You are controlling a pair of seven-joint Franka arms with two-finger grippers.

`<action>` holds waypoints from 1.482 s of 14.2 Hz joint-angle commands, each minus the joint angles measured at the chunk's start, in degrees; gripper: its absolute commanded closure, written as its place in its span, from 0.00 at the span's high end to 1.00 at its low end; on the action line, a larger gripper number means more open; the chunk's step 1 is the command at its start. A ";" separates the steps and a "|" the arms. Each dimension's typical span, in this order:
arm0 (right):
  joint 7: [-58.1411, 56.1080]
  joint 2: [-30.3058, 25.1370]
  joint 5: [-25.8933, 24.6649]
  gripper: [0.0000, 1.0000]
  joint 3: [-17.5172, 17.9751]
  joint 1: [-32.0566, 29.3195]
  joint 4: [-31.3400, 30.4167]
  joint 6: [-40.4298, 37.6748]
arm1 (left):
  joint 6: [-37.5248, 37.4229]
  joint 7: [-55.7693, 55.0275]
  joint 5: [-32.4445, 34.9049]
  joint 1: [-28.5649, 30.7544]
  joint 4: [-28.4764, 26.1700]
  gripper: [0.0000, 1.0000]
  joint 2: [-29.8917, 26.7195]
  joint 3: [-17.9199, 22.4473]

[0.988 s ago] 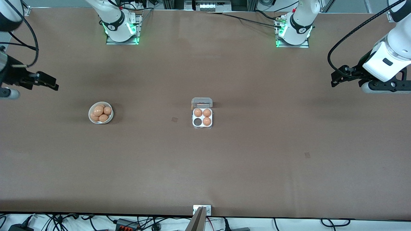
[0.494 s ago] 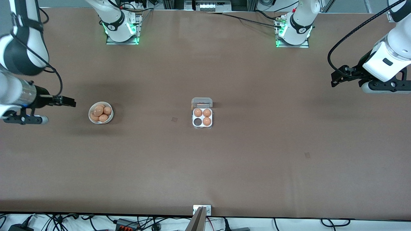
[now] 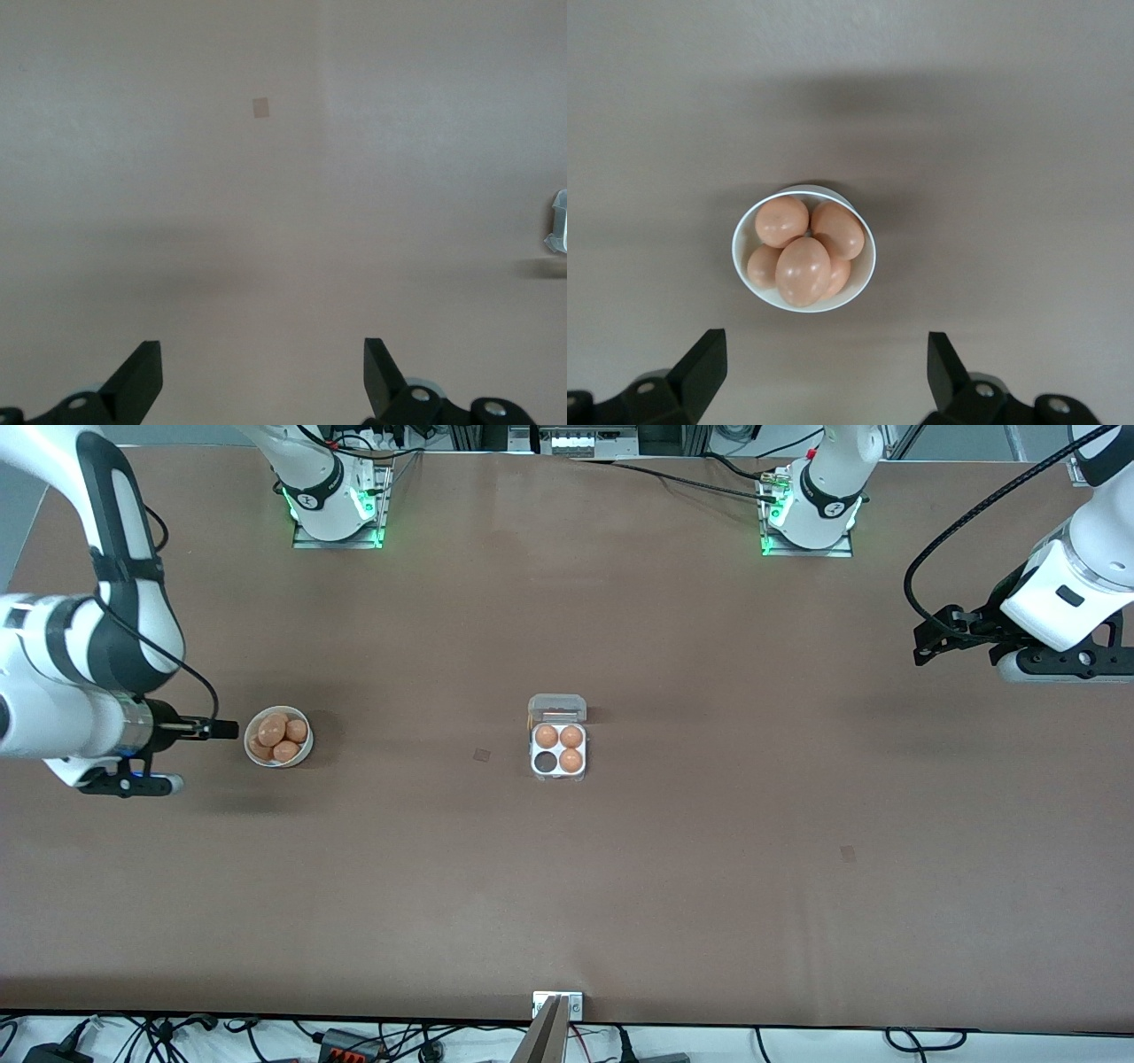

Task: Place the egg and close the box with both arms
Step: 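Lower the right gripper over the bowl and grasp one brown egg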

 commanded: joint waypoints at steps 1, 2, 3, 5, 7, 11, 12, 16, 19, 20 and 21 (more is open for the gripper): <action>5.26 -0.15 0.57 1.00 0.94 -0.75 -2.61 1.29 | -1.55 0.88 0.54 0.43 1.87 1.00 0.88 -0.28; 6.50 -0.24 0.76 1.00 0.94 -0.49 -4.01 2.78 | -1.64 0.88 0.54 0.43 1.87 1.00 0.88 -0.28; 6.60 -0.41 0.84 1.00 1.02 -0.49 -5.51 4.53 | -1.55 0.88 0.54 0.43 1.87 1.00 0.88 -0.28; 6.68 -1.20 1.02 1.00 1.02 -0.66 -10.06 9.62 | -1.55 0.88 0.54 0.43 1.87 1.00 0.88 -0.28; 9.04 -1.91 3.02 1.00 1.02 -0.84 -12.63 12.19 | -1.64 0.88 0.54 0.43 1.87 1.00 0.88 -0.28; 9.23 -1.12 7.35 1.00 0.94 -1.01 -14.04 13.95 | -1.64 0.88 0.54 0.43 1.87 1.00 0.88 -0.28; 9.23 -1.21 7.35 1.00 0.94 -1.01 -15.26 15.09 | -1.64 0.88 0.54 0.43 1.87 1.00 0.88 -0.28; 9.41 -0.77 7.61 0.99 0.94 -1.54 -16.16 16.06 | -1.64 0.88 0.54 0.34 1.87 1.00 0.88 -0.28; 9.50 -0.24 7.61 0.93 0.94 -2.06 -16.07 17.46 | -1.64 0.88 0.54 0.34 1.87 1.00 0.88 -0.28; 9.58 0.02 7.70 0.91 0.94 -2.15 -15.89 17.64 | -1.64 0.88 0.54 0.34 1.87 1.00 0.88 -0.28; 9.85 0.11 7.70 0.91 0.94 -2.16 -15.81 18.17 | -1.64 0.88 0.54 0.34 1.87 1.00 0.88 -0.28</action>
